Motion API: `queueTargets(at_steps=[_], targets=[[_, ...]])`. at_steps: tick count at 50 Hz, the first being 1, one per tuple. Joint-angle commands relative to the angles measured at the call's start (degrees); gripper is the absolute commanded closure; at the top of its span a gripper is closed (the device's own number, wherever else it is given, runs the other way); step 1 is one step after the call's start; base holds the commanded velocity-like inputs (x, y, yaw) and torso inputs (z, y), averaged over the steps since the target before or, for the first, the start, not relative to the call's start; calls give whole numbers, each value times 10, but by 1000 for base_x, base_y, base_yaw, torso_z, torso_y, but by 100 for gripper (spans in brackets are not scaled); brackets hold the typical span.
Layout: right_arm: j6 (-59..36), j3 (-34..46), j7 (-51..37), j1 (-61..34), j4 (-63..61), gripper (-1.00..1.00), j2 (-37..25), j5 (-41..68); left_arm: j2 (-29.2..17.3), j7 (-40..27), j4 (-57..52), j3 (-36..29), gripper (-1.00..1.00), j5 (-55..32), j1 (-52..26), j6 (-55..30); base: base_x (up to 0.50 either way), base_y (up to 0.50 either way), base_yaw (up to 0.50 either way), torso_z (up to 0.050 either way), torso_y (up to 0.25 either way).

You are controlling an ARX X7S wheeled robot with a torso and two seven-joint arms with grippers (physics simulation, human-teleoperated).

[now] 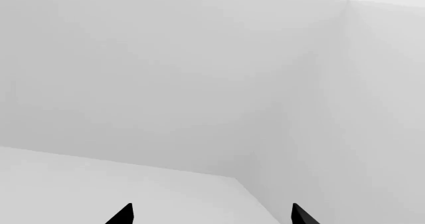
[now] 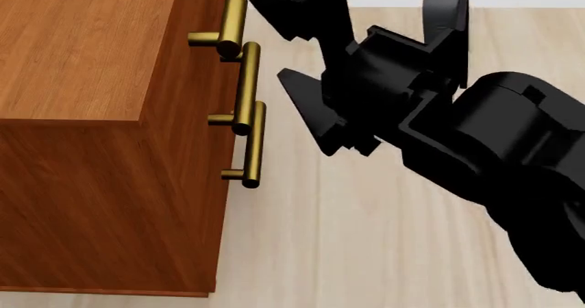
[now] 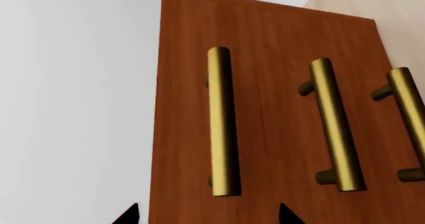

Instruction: Close the bottom drawer of the cabinet and open the top drawer.

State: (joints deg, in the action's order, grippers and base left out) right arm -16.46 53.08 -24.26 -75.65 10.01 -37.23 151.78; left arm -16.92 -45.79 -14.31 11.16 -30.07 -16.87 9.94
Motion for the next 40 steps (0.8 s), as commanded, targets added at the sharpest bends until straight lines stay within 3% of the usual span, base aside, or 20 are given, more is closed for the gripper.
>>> queueTargets(at_steps=[1, 40], targets=[[-19, 15, 9, -7, 51, -100, 33, -4, -1, 0, 1, -2, -100, -2, 0, 1, 0, 0, 0, 0, 0], [-73, 52, 50, -39, 188, -100, 121, -39, -3, 2, 0, -2, -100, -7, 3, 11, 0, 0, 0, 0, 0]])
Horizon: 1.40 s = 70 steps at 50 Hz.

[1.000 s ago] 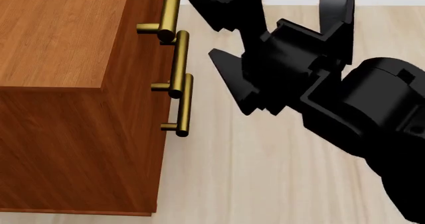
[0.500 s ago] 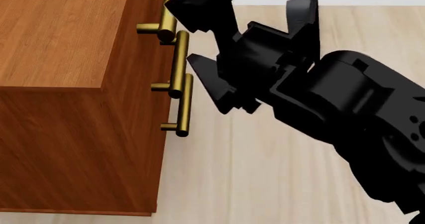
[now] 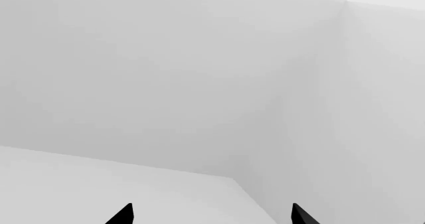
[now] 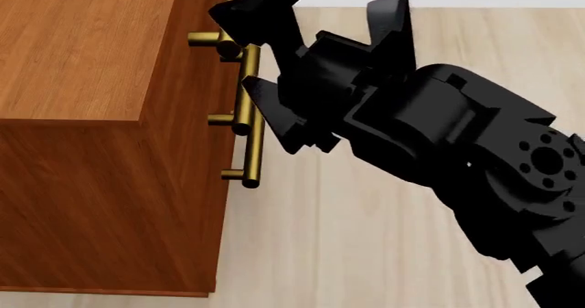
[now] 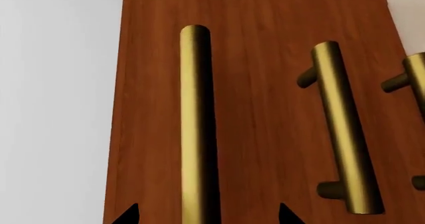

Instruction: Close the bottom drawer of the cabinet and open the top drawer.

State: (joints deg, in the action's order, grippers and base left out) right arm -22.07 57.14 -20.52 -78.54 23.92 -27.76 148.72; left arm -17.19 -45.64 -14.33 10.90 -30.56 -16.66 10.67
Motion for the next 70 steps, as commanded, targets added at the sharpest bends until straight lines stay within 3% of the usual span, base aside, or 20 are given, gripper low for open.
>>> queueTargets(at_steps=[1, 9, 10, 30, 66, 70], targets=[[-16, 12, 13, -10, 49, -100, 26, -10, 0, 1, 0, 0, -100, -2, 1, 3, 0, 0, 0, 0, 0], [-11, 13, 8, -8, 50, -100, 27, -13, -1, 1, -1, -1, -100, -2, 2, 5, 0, 0, 0, 0, 0], [-10, 12, 7, -7, 47, 100, 26, -13, -1, 0, -1, -1, -100, -2, 2, 4, 0, 0, 0, 0, 0], [12, 6, -14, -3, -2, 100, 11, -22, -3, -2, -1, -3, -100, -3, 1, 3, 0, 0, 0, 0, 0], [45, -42, -42, 7, -70, 100, -75, 3, -6, -7, -2, -7, -100, -1, 2, 4, 0, 0, 0, 0, 1], [51, -50, -40, 13, -82, 100, -87, 6, 6, 12, 24, -7, -100, 6, 13, 37, 0, 0, 0, 0, 3]])
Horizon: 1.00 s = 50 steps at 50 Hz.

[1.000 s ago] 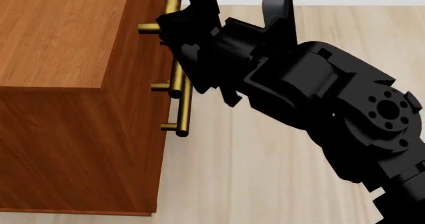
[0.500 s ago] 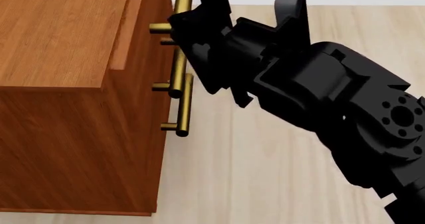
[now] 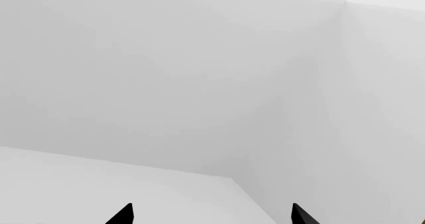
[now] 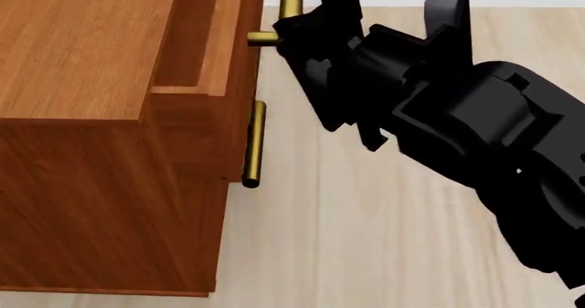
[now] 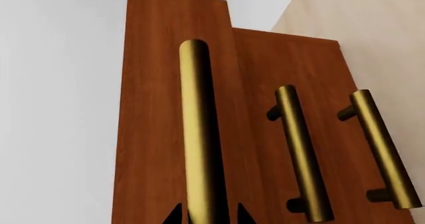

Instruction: Close the bottom drawer of the cabinet and open the top drawer.

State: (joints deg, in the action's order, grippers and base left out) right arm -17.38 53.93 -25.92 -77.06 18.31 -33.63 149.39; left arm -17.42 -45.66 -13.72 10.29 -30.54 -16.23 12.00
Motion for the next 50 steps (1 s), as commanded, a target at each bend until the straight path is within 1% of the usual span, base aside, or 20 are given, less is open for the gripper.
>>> queueTargets(at_steps=[1, 3, 5, 6, 8, 11, 14, 19, 22, 23, 25, 31, 37, 38, 40, 41, 50], targets=[[5, -20, 15, -1, -25, 100, -31, 1, 2, 3, 6, -1, -100, 2, 2, 7, 0, 0, 0, 0, 10], [7, -24, 16, 1, -25, 100, -36, 3, -4, -6, -5, -2, -100, -1, -4, -9, 0, 0, 0, 0, 0], [5, -25, 17, 2, -23, 100, -38, 7, -4, -6, -4, -1, -100, -3, -4, -7, 0, 0, 0, 0, 5], [7, -27, 17, 2, -26, 100, -40, 5, 3, 6, 10, -1, -100, 1, 4, 13, 0, 0, 0, 0, 0], [11, -30, 14, 3, -31, 100, -46, 6, -5, -7, -6, -2, -100, -1, -3, -9, 0, 0, 0, 0, 0], [15, -35, 15, 6, -38, 100, -53, 8, -1, -1, 3, -2, -100, 1, 1, 3, 0, 0, 0, 5, 4], [21, -42, 16, 11, -46, 100, -61, 13, -6, -9, -6, -3, -100, -1, -4, -10, 0, 0, 0, 0, 3], [25, -49, 17, 15, -55, 100, -70, 16, -6, -9, -5, -3, -100, -1, -4, -9, 0, 0, 0, 0, 4], [28, -51, 16, 17, -57, 100, -73, 17, 5, 7, 16, -3, -100, 5, 6, 19, 0, 0, 0, 0, 4], [30, -53, 16, 17, -60, 100, -75, 18, -3, -3, 2, -3, -100, 0, -1, 1, 0, 0, 0, 10, 0], [31, -56, 16, 18, -63, 100, -78, 18, -6, -10, -3, -4, -100, 0, -4, -9, 0, 0, 0, 0, 6], [38, -64, 20, 25, -70, 100, -88, 21, -7, -11, -5, -4, -100, -2, -4, -11, 0, 0, 0, 2, 5], [36, -60, 23, 25, -59, 100, -82, 17, -8, -11, -5, -4, -100, -2, -4, -11, 0, 0, 0, 0, 4], [37, -60, 23, 25, -59, 100, -82, 14, 1, 1, 11, -4, -100, 2, 4, 11, 0, 3, 0, 0, 0], [33, -61, 29, 25, -58, 100, -81, 14, -7, -11, -3, -4, -100, -2, -3, -8, 0, 0, 0, 5, 5], [32, -60, 30, 25, -54, -100, -79, 14, -7, -11, -3, -4, -100, -3, -4, -9, 0, 0, 0, 0, 0], [47, -56, 22, 32, -46, -100, -77, 5, -7, -14, -4, -4, -100, -2, -3, -9, 0, 0, 0, 0, 0]])
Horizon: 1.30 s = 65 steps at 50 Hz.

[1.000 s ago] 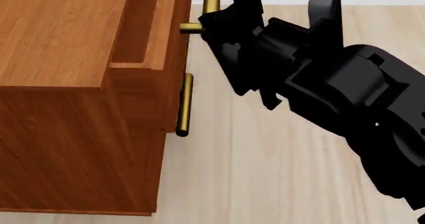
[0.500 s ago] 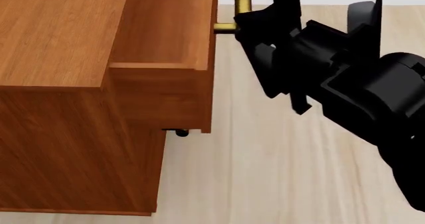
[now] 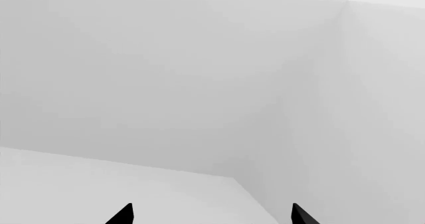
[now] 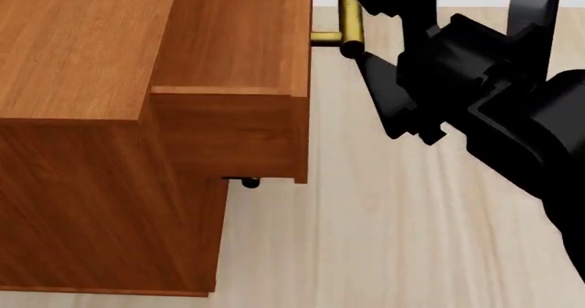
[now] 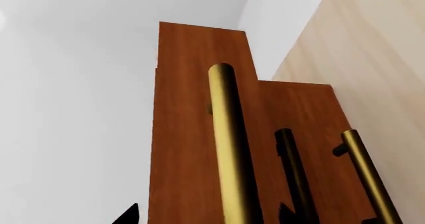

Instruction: Close the bottom drawer of the cabinet and open the top drawer.

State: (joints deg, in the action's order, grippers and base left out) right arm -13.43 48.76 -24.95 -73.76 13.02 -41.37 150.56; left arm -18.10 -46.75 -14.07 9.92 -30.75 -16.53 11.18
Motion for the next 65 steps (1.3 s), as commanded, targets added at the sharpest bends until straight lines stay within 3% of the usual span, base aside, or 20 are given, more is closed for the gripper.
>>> queueTargets(at_steps=[1, 10, 21, 31, 37, 42, 51, 65], targets=[[9, -4, 11, 0, 9, -100, 1, -7, -1, -4, -2, 0, -100, 0, 0, -2, 0, 0, 0, 0, 0], [14, 0, 7, 5, 21, -100, 6, -10, -1, -3, 0, 0, -100, -1, 1, 0, 0, 0, 0, 0, 0], [98, -4, -32, 24, -10, -100, -8, -36, -1, -4, -1, -1, -100, -2, 1, 1, 0, 0, 0, 0, 0], [201, -14, -88, 24, -128, -100, -51, -124, -1, -1, 2, -2, -100, -2, 1, 6, 0, 0, 0, 0, 0], [199, -5, -128, -3, -175, -100, -68, -164, -3, -5, -2, -4, -100, 0, 0, 0, 0, 0, 0, 0, 0], [178, 17, -170, -42, -209, -100, -75, -221, -4, -5, -1, -5, -100, -2, 0, -1, 0, 0, 0, 0, 0], [51, 89, -294, -174, -251, -100, -61, -326, -4, -5, 0, -4, -100, -2, 1, 1, 0, 0, 0, 0, 0], [-52, 141, -359, -260, -263, -100, -12, -361, -5, -5, 2, -5, -100, -2, 0, 2, 0, 0, 0, 0, 0]])
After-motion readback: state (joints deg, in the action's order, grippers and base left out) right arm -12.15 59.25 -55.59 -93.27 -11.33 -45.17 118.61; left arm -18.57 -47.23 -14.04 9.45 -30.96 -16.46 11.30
